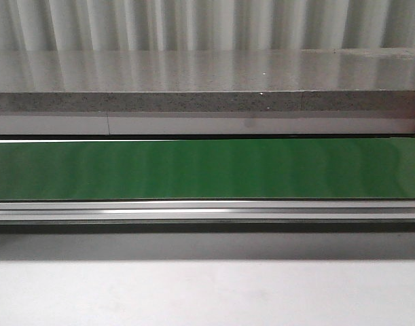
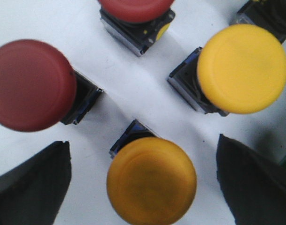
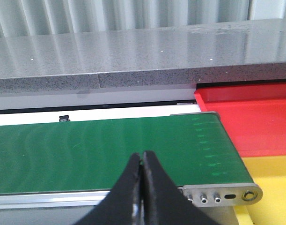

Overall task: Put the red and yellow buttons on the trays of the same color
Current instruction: 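Lower the left gripper over a yellow button and close on it, then carry the yellow button onto the green belt and open the left gripper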

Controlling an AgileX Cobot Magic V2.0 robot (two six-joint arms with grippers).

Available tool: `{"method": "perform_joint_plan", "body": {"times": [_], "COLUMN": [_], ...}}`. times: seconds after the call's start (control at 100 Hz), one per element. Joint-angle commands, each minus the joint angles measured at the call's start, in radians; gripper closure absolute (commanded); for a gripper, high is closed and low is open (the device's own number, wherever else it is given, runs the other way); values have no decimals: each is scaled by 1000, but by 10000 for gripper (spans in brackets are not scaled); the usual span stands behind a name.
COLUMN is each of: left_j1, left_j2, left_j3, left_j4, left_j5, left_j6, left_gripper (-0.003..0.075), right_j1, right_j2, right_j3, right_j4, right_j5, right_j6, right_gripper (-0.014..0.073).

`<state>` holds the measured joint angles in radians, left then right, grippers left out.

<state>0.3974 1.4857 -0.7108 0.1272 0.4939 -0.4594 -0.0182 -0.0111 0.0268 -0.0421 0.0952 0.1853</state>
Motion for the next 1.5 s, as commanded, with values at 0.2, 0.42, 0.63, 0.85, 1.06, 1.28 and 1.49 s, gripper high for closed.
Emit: {"method": "perform_joint_plan", "body": {"times": [0.2, 0.42, 0.63, 0.85, 1.06, 1.28, 1.49], "left_j1": [1, -1, -1, -66, -170, -244, -295], "left_j2": [-28, -115, -296, -374, -317, -166, -41], "left_j3": [-25, -28, -38, -182, -359, -478, -493], "left_j4": [-16, -20, -20, -56, -98, -142, -176], "left_j5": [-17, 18, 57, 166, 258, 336, 342], "left_j6": [-2, 5, 31, 108, 191, 257, 292], "left_gripper": [622, 740, 740, 740, 740, 740, 740], "right_j1": [0, 0, 0, 0, 0, 0, 0], "right_j2": [-14, -14, -14, -14, -14, -14, -14], "right_j3": [1, 1, 1, 1, 1, 1, 1], "right_j4": [-11, -11, -11, -11, -11, -11, -11], "right_j5": [-82, -82, -82, -82, -82, -82, -82], "right_j6": [-4, -4, -4, -4, -4, -4, -4], "right_gripper": [661, 661, 661, 661, 661, 661, 661]}}
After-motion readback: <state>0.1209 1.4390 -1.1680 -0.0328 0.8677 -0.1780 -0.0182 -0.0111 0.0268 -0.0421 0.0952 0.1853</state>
